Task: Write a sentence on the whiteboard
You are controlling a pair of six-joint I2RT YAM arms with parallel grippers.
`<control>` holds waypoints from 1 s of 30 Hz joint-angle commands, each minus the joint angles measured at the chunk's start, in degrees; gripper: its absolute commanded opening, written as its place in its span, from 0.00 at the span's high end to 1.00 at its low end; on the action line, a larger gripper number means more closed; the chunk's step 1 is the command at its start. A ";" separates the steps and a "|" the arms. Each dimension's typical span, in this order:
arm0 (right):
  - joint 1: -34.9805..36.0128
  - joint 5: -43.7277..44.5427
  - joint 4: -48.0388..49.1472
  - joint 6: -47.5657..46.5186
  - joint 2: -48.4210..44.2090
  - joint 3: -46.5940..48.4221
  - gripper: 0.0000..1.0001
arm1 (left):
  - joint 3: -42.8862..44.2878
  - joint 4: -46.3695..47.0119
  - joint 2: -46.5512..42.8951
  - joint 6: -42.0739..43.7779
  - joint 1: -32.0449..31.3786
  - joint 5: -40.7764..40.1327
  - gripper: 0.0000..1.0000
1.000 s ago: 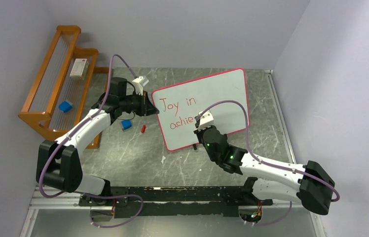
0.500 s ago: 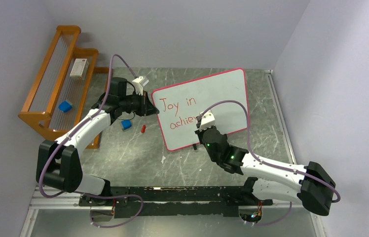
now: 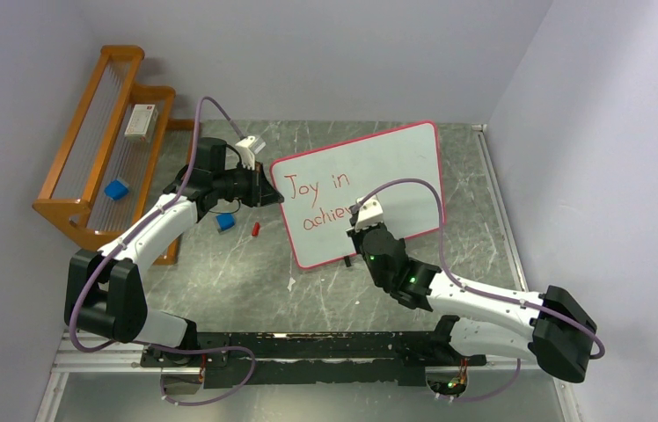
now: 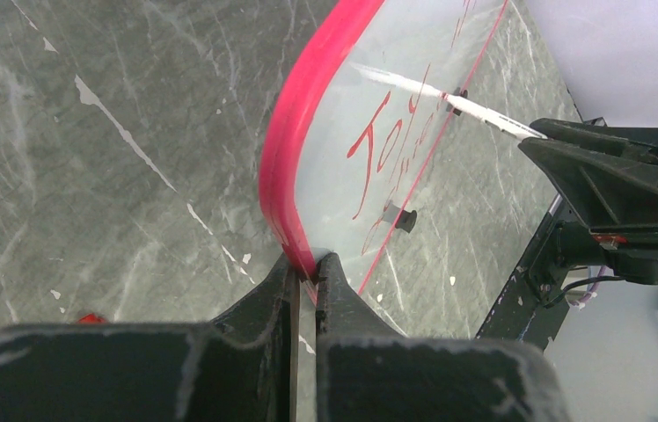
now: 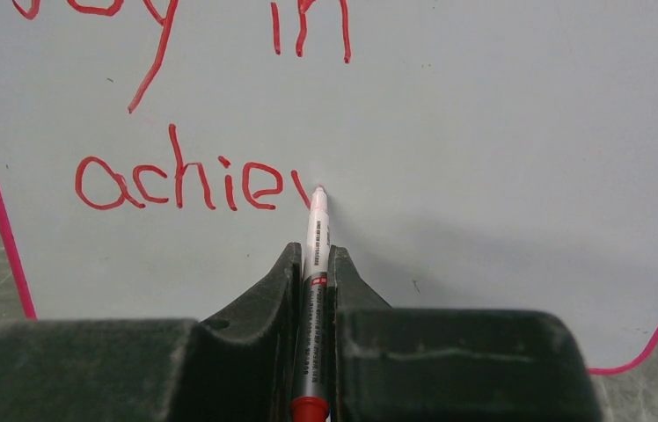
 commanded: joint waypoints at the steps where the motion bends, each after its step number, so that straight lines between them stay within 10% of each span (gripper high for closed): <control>1: -1.08 1.57 3.34 -0.96 0.72 -0.21 1.00 | -0.63 -1.51 1.47 3.64 0.78 -6.28 0.95; 30: -1.87 0.01 -3.40 2.71 -7.11 -1.21 1.00 | -0.67 -1.42 1.12 3.32 0.78 -7.00 0.95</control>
